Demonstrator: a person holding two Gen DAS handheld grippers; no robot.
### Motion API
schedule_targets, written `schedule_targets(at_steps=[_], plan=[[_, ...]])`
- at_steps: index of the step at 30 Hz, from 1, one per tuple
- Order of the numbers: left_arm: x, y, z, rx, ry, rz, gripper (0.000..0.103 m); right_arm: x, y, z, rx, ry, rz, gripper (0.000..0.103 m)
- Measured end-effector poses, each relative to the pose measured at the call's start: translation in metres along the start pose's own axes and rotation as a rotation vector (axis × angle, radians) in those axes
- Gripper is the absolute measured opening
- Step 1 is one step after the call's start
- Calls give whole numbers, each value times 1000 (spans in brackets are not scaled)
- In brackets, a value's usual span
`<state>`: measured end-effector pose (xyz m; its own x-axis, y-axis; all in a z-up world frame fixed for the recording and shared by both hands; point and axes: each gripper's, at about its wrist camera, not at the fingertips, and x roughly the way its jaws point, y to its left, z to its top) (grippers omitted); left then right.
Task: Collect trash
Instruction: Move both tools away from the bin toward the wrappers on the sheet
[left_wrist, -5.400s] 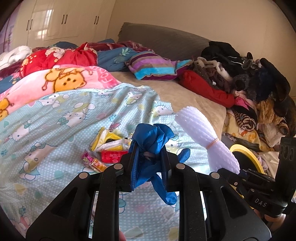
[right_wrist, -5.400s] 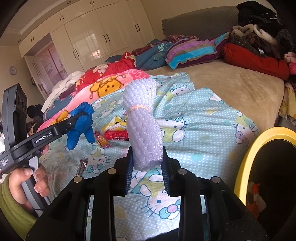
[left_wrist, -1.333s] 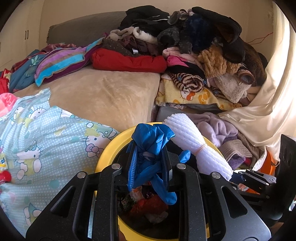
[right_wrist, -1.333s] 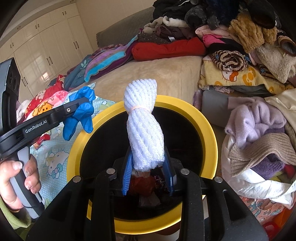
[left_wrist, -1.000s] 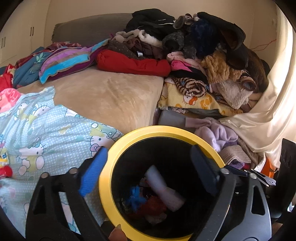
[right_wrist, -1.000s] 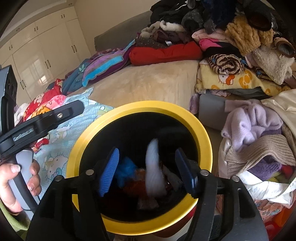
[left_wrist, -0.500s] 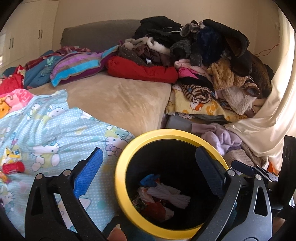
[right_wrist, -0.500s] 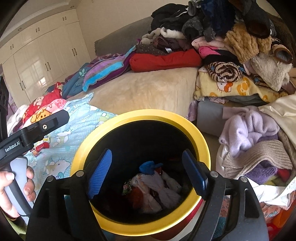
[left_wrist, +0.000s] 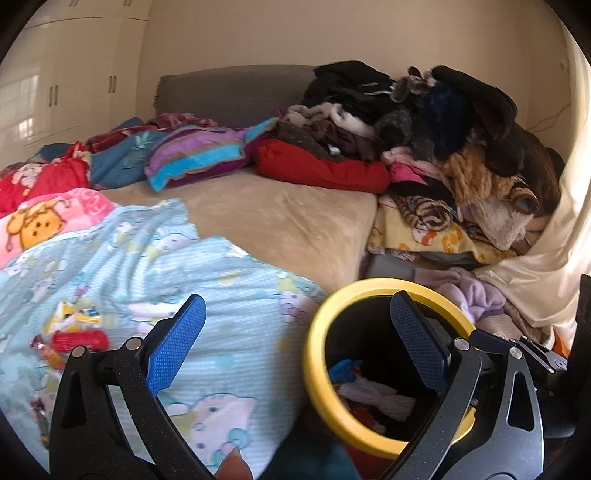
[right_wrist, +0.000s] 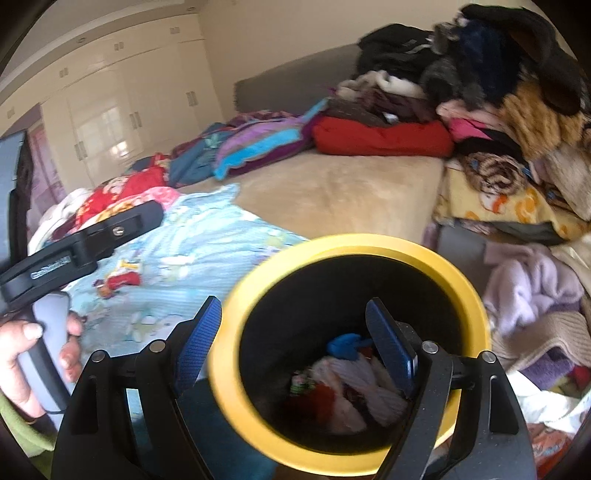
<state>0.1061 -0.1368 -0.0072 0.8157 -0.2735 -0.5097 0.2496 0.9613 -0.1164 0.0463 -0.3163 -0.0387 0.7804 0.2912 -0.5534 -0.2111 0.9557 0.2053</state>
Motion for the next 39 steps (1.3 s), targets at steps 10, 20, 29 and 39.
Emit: schedule_targets(at_steps=[10, 20, 29, 39], plan=[[-24, 60, 10, -51, -51, 77, 92, 11, 69, 18, -84, -15, 114, 78], [-48, 113, 15, -99, -79, 149, 92, 27, 122, 29, -157, 4, 191, 79], [-70, 161, 7, -117, -79, 225, 92, 51, 154, 37, -183, 35, 242, 79], [-90, 211, -9, -183, -64, 291, 92, 79, 194, 49, -230, 50, 289, 79]])
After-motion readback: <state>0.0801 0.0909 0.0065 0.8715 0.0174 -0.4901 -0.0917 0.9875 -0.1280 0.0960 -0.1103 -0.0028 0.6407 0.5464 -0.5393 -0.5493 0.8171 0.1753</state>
